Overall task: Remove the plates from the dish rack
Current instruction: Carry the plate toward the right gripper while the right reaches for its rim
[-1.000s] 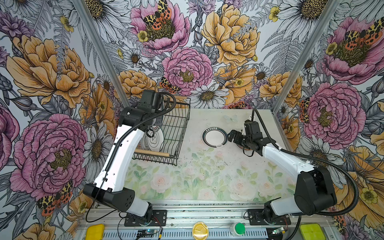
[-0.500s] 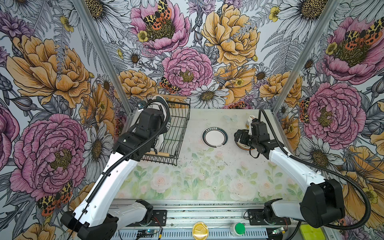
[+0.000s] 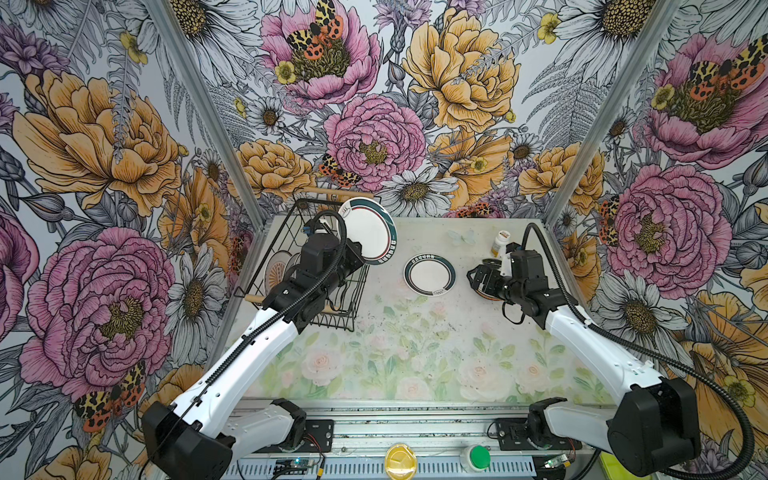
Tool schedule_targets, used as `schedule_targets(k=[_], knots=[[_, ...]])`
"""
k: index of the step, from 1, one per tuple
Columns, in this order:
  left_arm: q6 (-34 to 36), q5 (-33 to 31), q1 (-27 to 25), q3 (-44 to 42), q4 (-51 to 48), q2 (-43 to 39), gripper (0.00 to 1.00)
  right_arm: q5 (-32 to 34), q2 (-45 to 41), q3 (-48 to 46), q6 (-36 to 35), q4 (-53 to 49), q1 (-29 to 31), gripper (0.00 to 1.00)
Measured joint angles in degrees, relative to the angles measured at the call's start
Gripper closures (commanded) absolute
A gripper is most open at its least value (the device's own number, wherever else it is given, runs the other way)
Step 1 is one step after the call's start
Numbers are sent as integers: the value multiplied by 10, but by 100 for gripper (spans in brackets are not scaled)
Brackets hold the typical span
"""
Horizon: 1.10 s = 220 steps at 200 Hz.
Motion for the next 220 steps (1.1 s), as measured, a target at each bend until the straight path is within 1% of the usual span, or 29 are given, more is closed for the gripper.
schedule_targets(k=[32, 56, 79, 110, 150, 191, 212, 220], knots=[[-30, 67, -12, -19, 68, 55, 100, -50, -24, -19, 12, 19, -11, 1], [-52, 103, -30, -26, 112, 97, 100, -87, -32, -34, 34, 52, -17, 1], [-74, 126, -51, -26, 152, 132, 100, -124, -37, -66, 68, 121, -17, 1], [-96, 144, -78, -22, 189, 171, 100, -170, -34, -129, 146, 244, -17, 1], [-129, 172, -89, -21, 240, 211, 100, -190, -27, -139, 198, 344, -10, 1], [-154, 192, -96, -5, 274, 256, 100, -196, -16, -139, 218, 395, -6, 1], [-161, 200, -106, 0, 281, 266, 100, -196, -1, -139, 228, 414, -5, 4], [-165, 204, -108, 0, 284, 267, 100, -197, 5, -139, 232, 419, -4, 8]])
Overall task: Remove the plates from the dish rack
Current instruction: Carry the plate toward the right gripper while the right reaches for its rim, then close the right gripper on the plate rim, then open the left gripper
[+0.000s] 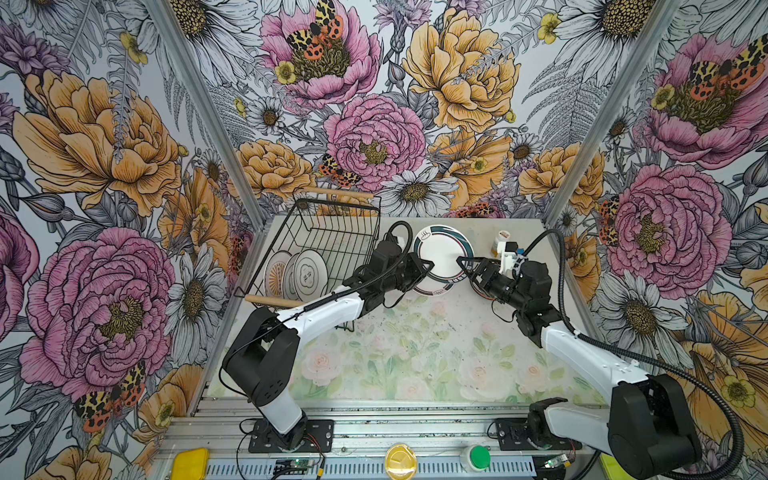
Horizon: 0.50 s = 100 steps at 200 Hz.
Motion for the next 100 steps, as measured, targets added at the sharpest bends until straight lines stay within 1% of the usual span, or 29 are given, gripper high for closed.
schedule_targets(k=[9, 36, 60, 76, 100], knots=[[-4, 4, -2, 1, 5, 1, 100, 0, 5, 0, 3, 7, 0, 12], [-16, 19, -5, 4, 30, 7, 100, 0, 14, 0, 19, 33, 0, 30], [-28, 29, -5, 6, 50, 22, 100, 0, 17, -1, 33, 57, 0, 39], [-36, 36, -5, 7, 63, 31, 100, 2, 20, -5, 37, 65, -1, 48], [-45, 43, -5, 8, 73, 38, 100, 2, 23, -14, 49, 76, 0, 55]])
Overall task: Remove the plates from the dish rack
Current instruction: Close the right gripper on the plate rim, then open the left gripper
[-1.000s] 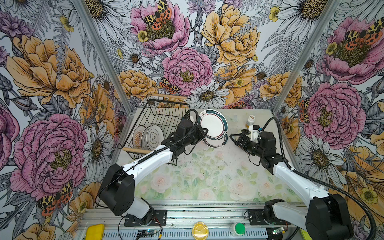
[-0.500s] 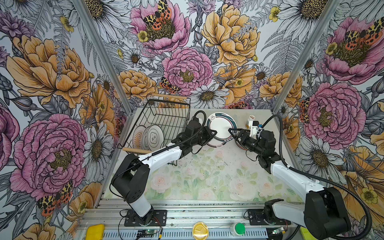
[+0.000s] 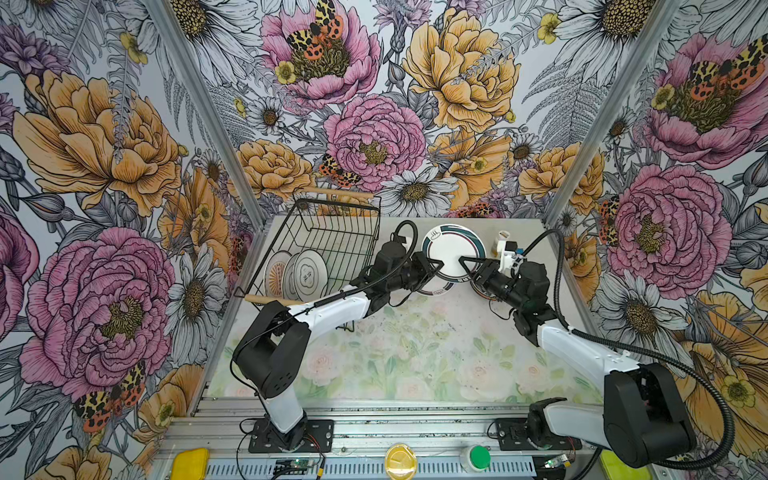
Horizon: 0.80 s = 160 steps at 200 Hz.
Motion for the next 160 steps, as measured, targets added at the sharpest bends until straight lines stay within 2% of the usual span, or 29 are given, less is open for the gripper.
schedule_targets(k=[70, 93, 115, 139, 160], knots=[[-9, 22, -1, 25, 11, 19, 100, 0, 0, -13, 12, 26, 0, 76], [-4, 29, -2, 28, 20, 28, 99, 7, -2, -18, 42, 25, -2, 81], [-4, 35, -2, 29, 31, 33, 83, 10, -9, -19, 54, 24, -5, 87], [-7, 36, -3, 32, 27, 34, 66, 10, -16, -19, 36, 26, -4, 95], [-9, 38, -5, 33, 21, 35, 57, 5, -23, -18, 24, 23, -4, 98]])
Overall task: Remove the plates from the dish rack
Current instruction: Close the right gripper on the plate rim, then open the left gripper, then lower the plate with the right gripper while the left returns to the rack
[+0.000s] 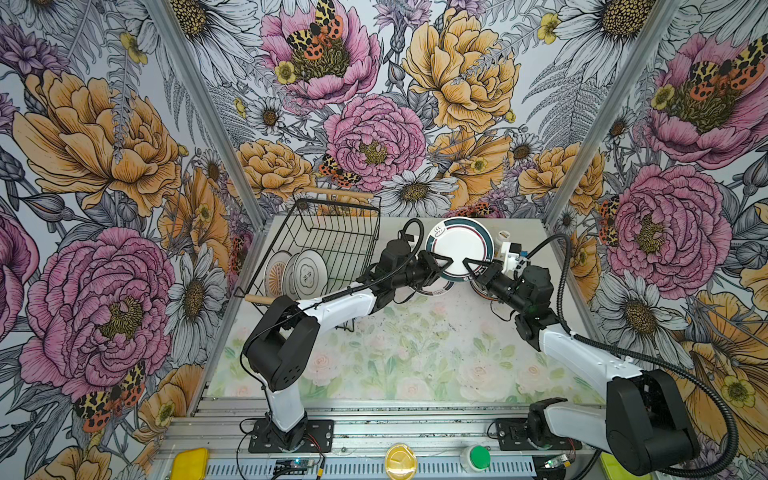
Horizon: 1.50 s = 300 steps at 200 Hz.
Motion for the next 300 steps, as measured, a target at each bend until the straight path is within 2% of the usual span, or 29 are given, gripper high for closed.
schedule_targets(k=[44, 79, 86, 91, 95, 130, 143, 177, 202, 237, 264, 300], knots=[[17, 4, -1, 4, -8, -3, 46, -2, -12, 19, -46, -62, -6, 100], [56, 4, 2, 8, -50, -43, 41, 5, -12, 117, -129, -173, -30, 100], [67, 4, 3, 8, -63, -59, 38, 10, -12, 143, -152, -195, -32, 100], [74, 3, 5, 8, -74, -71, 29, 16, -12, 166, -171, -213, -35, 100], [80, 3, 7, 9, -84, -82, 26, 20, -12, 181, -184, -225, -35, 100], [174, -45, 41, 28, -220, -179, 20, 80, -12, 309, -328, -297, -36, 100], [209, -74, 60, 31, -275, -218, 2, 113, -12, 332, -374, -304, -36, 100], [276, -155, 152, 4, -389, -326, 1, 225, -11, 341, -450, -325, -32, 100], [313, -228, 219, -23, -471, -382, 1, 310, -12, 330, -454, -342, -26, 100], [352, -322, 262, -29, -564, -383, 1, 393, -14, 278, -416, -378, -12, 100], [365, -384, 280, -29, -617, -354, 1, 399, -10, 249, -349, -437, -9, 100], [373, -416, 298, -31, -645, -327, 1, 353, 21, 233, -256, -474, -2, 100]])
